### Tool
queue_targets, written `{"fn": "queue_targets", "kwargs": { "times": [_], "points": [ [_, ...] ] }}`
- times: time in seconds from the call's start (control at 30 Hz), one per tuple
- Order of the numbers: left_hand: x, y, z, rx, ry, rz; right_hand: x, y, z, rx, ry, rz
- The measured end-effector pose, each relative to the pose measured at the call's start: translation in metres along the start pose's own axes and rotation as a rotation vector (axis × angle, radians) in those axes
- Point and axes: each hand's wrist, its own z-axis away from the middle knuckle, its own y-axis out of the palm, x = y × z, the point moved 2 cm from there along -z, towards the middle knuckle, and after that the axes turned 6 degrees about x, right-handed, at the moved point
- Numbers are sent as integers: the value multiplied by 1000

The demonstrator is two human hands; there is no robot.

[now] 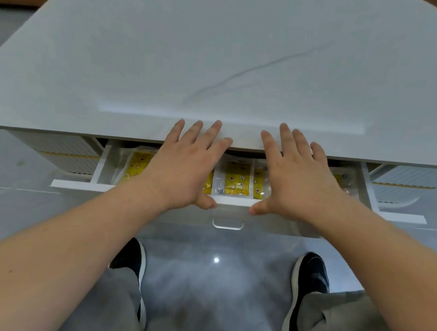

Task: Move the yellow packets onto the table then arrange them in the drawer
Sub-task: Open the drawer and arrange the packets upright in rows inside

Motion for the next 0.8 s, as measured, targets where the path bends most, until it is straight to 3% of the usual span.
{"fn": "queue_targets", "kwargs": {
  "times": [0.17,0.4,0.7,0.8],
  "points": [
    [5,-2,-5,-40,-31,78,-4,-2,-12,-73,27,22],
    [11,3,-20,-282,-81,75,-8,8,-33,-319,37,120],
    [12,18,-40,-481,-49,-51,-14,20,-52,-588,-1,145],
    [11,21,-48,-514,-65,-117,-14,21,-59,-602,6,158]
  ]
}}
